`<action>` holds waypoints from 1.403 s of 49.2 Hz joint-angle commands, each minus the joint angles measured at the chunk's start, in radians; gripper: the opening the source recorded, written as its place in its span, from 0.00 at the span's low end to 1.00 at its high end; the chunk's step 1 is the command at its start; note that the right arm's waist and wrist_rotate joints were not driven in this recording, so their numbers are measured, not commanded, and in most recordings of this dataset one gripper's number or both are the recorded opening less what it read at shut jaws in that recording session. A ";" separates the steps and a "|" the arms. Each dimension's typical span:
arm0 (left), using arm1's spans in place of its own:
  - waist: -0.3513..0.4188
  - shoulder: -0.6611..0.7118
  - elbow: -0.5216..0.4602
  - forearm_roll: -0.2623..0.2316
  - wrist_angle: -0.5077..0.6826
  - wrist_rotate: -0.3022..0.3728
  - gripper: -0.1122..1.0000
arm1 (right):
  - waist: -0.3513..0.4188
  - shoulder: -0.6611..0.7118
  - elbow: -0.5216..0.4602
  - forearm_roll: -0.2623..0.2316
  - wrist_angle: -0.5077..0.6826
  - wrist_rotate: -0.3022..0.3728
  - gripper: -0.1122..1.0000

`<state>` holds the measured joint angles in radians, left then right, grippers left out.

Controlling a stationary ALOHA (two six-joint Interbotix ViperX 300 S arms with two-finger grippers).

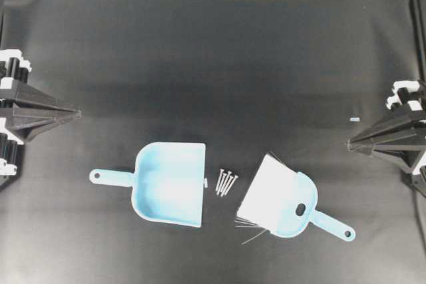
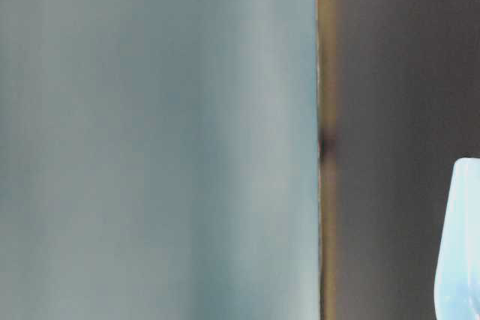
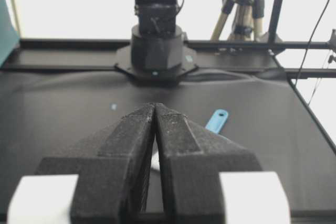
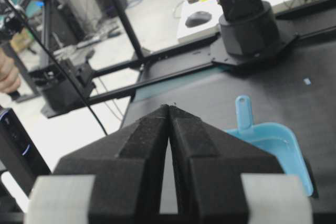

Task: Hold the dustpan with the left arm, while a human hand uses a hand brush to gather screws into the dustpan.
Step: 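Move the left gripper toward the light-blue dustpan handle, then close the left gripper on the dustpan handle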

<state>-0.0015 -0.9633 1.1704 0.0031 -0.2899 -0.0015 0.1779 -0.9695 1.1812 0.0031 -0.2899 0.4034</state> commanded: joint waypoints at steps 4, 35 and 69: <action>-0.051 0.061 -0.037 0.041 0.153 -0.011 0.12 | 0.000 -0.003 -0.006 0.000 0.029 0.000 0.11; -0.081 0.388 -0.155 0.041 0.552 -0.063 0.10 | 0.000 -0.060 0.158 0.015 0.347 0.000 0.10; -0.123 0.729 -0.199 0.041 0.512 -0.106 0.89 | 0.000 -0.502 0.334 -0.003 0.434 0.000 0.10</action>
<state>-0.1258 -0.2669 0.9940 0.0414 0.2316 -0.1074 0.1779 -1.4343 1.5125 0.0015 0.1411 0.4050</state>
